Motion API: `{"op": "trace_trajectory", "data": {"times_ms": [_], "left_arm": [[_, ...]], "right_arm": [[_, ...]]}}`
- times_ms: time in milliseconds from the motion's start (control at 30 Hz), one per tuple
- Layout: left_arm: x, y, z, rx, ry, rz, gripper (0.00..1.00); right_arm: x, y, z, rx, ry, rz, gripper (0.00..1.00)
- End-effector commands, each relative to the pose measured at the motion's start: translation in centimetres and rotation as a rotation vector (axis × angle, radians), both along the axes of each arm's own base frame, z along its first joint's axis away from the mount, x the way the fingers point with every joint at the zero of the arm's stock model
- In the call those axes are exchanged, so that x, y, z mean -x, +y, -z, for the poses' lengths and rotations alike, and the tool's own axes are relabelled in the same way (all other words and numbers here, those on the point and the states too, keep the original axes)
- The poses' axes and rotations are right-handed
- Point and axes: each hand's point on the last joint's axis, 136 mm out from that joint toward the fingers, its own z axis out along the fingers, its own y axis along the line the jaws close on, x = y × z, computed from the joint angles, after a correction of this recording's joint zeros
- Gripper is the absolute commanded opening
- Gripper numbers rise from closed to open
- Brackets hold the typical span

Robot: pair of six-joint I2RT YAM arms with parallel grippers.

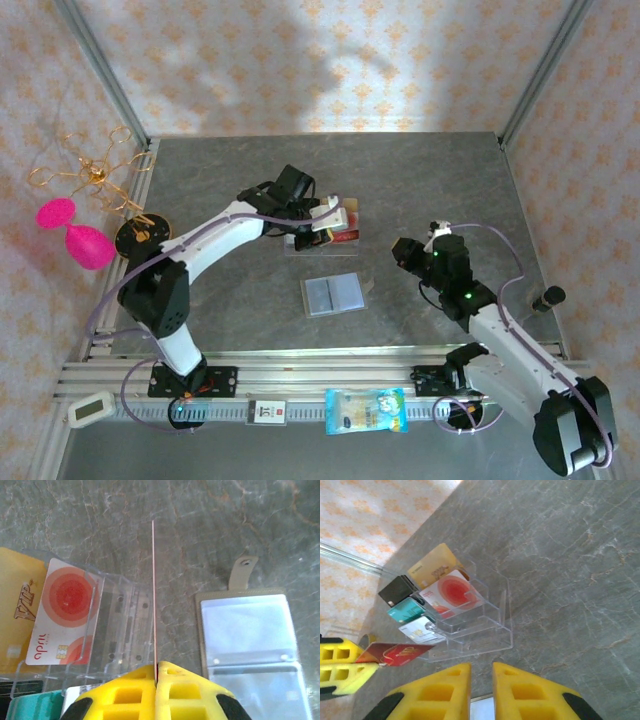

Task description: Take the credit cards out of the card holder

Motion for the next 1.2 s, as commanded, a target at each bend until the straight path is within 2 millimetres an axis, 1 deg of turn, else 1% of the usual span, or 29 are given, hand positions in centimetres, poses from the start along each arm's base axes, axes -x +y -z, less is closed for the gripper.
{"op": "trace_trajectory", "data": {"times_ms": [0, 200, 300, 333, 533, 667, 1033, 1167], "left_arm": [[-1.2, 0.8, 0.1, -0.036, -0.012, 0.049, 0.0], [-3.2, 0.3, 0.9, -0.058, -0.053, 0.049, 0.0], [-3.7, 0.3, 1.8, -0.088, -0.027, 0.064, 0.0], [-4.0, 0.2, 2.6, -0.101, -0.009, 0.065, 0.0], [-5.1, 0.1, 3.4, -0.129, -0.008, 0.045, 0.0], [-5.3, 0.3, 3.9, -0.149, 0.003, 0.039, 0.0], [-5.6, -0.2, 4.5, -0.151, 0.018, 0.037, 0.0], [-5.6, -0.4, 5.1, -0.163, 0.028, 0.045, 0.0]], "right_arm": [[-0.6, 0.1, -0.9, 0.019, -0.025, -0.013, 0.18], [-1.3, -0.2, -0.8, 0.047, -0.02, 0.001, 0.18], [-1.6, -0.2, -0.7, 0.057, -0.016, 0.004, 0.17], [-1.7, -0.3, -0.7, 0.058, -0.015, 0.007, 0.17], [-2.1, -0.1, -0.8, 0.06, -0.018, 0.005, 0.17], [-2.1, -0.1, -0.7, 0.06, -0.016, 0.004, 0.17], [-2.1, -0.1, -0.9, 0.055, -0.019, -0.001, 0.17], [-2.0, -0.1, -0.8, 0.052, -0.014, -0.002, 0.17]]}}
